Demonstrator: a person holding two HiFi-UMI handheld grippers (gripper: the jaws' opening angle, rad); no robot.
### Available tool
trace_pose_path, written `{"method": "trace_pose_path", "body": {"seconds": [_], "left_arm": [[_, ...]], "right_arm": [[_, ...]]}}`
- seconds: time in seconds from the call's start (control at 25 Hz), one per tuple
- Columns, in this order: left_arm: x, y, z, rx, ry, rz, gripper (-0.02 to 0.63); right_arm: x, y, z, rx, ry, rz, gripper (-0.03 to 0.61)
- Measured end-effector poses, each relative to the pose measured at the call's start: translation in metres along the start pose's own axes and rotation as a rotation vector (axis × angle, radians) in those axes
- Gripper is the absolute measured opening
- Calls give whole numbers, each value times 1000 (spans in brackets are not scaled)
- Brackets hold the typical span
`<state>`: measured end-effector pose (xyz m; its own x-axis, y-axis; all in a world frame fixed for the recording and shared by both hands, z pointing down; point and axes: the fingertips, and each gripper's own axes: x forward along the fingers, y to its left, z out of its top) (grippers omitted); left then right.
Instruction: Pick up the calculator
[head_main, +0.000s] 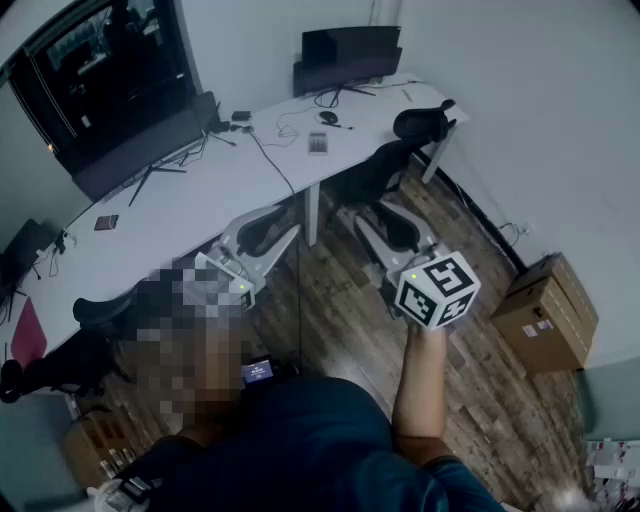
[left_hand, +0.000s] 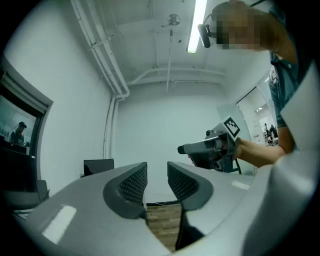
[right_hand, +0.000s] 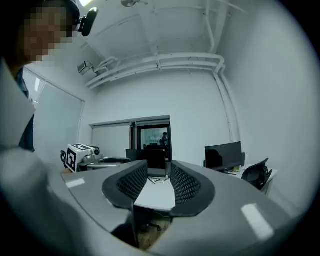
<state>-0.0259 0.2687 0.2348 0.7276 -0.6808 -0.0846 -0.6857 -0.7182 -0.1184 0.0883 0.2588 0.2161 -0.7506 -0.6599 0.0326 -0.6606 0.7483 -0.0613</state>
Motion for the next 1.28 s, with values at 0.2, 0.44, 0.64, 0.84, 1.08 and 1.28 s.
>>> {"method": "trace_pose_path", "body": {"seconds": [0.2, 0.44, 0.64, 0.84, 1.08, 1.28], "left_arm": [[12, 5, -5, -5, 3, -9, 126], [19, 11, -10, -10, 8, -21, 126], [20, 17, -14, -18, 14, -22, 126], [18, 23, -18, -24, 20, -23, 126], [13, 29, -22, -38, 23, -31, 126], [8, 33, -22, -36, 20, -42, 126]], "right_arm": [[5, -12, -2, -2, 6, -4, 146], [12, -18, -5, 5, 11, -9, 146], [19, -19, -7, 14, 14, -7, 146], [25, -21, -6, 46, -7, -16, 146], [30, -20, -7, 60, -12, -30, 146], [34, -14, -8, 64, -11, -39, 146]]}}
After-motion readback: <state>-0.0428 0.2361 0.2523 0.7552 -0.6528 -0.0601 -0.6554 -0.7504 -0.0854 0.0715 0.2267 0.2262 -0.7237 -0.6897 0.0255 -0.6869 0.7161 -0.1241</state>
